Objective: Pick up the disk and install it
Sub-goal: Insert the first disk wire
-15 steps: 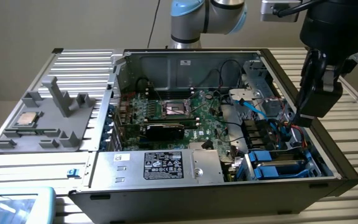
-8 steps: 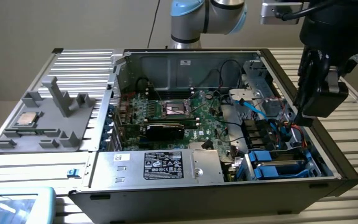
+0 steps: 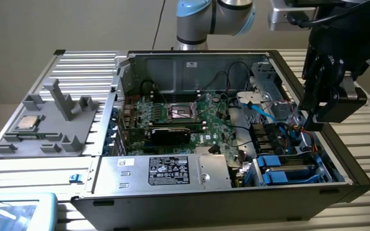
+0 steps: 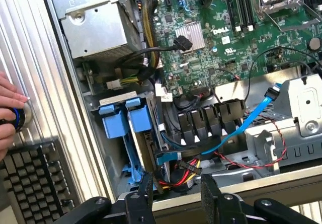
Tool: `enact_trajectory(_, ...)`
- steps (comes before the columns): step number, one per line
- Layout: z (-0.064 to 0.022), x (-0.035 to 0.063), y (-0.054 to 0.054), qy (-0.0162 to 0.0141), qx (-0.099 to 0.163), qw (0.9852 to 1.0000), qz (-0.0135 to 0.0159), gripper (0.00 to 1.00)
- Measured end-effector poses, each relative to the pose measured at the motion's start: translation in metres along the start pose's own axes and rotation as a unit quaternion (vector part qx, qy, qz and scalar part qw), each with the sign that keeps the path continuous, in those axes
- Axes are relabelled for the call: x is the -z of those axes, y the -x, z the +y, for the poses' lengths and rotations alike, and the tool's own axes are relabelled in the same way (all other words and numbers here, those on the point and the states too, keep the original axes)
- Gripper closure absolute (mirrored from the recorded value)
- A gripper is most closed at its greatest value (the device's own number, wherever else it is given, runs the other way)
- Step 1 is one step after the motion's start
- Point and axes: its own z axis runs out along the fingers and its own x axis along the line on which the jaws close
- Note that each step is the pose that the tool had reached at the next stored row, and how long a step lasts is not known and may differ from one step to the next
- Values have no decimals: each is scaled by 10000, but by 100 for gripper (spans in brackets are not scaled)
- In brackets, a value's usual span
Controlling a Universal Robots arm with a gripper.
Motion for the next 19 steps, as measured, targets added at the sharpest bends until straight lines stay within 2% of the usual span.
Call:
enact_trajectory(3, -14, -28, -63, 93, 15, 10000, 24, 49)
enact_trajectory(6, -26, -50, -112, 161, 40, 9999, 40, 49)
enact_trajectory(16, -65, -86, -273, 260, 138, 9996, 57, 49)
enact_trajectory(19, -75, -93, -310, 274, 180, 9994, 57, 49)
